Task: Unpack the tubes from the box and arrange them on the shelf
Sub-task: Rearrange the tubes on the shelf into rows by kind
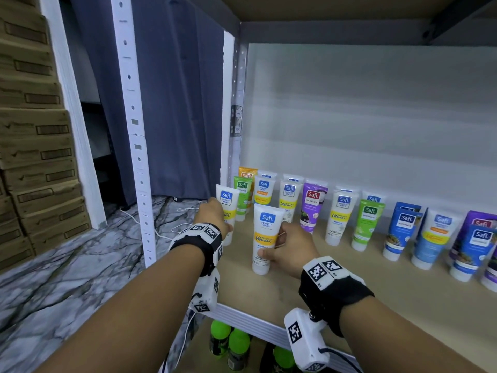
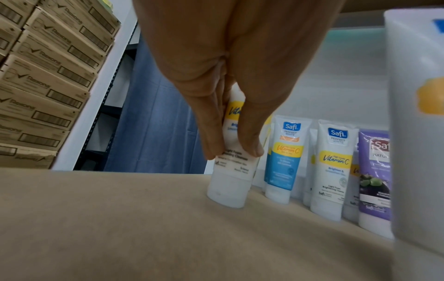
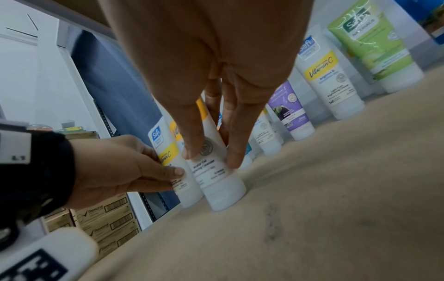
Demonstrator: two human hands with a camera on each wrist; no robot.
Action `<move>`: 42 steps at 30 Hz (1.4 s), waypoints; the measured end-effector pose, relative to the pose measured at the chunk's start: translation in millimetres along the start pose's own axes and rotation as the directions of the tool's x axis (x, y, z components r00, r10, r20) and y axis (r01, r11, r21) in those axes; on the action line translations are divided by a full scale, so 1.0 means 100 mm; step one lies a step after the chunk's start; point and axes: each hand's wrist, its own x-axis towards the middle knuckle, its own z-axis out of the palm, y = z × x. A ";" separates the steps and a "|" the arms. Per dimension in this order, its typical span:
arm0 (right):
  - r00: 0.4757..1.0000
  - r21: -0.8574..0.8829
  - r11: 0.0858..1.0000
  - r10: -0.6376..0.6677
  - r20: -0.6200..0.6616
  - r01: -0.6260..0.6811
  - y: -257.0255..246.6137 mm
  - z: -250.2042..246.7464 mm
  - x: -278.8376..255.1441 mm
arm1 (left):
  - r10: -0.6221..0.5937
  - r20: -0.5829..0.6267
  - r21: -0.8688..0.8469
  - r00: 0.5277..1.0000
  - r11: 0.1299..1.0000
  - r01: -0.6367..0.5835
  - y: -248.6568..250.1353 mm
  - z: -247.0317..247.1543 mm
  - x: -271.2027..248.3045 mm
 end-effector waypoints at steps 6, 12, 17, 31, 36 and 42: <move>1.000 -0.008 1.000 0.007 -0.003 -0.007 0.00 -0.01 -0.02 | -0.010 0.005 0.000 1.000 1.000 0.010 -0.01 0.01 0.05; 1.000 0.018 1.000 0.016 -0.002 -0.016 0.00 0.00 -0.01 | -0.003 -0.009 0.000 1.000 1.000 0.003 -0.02 0.02 0.08; 1.000 0.013 1.000 0.010 0.006 -0.010 0.01 -0.02 -0.03 | 0.008 -0.014 -0.003 1.000 1.000 -0.008 -0.02 0.04 0.11; 1.000 -0.011 1.000 0.010 -0.010 -0.010 0.02 0.00 -0.04 | 0.036 -0.023 -0.001 0.999 0.999 -0.036 -0.06 0.07 0.15; 1.000 -0.007 1.000 0.005 -0.011 -0.005 0.03 0.01 -0.03 | 0.048 -0.030 0.012 0.998 0.999 -0.047 -0.07 0.08 0.16; 1.000 0.010 1.000 0.006 -0.030 -0.006 0.04 0.02 -0.04 | 0.056 -0.025 0.000 0.998 0.998 -0.057 -0.12 0.09 0.16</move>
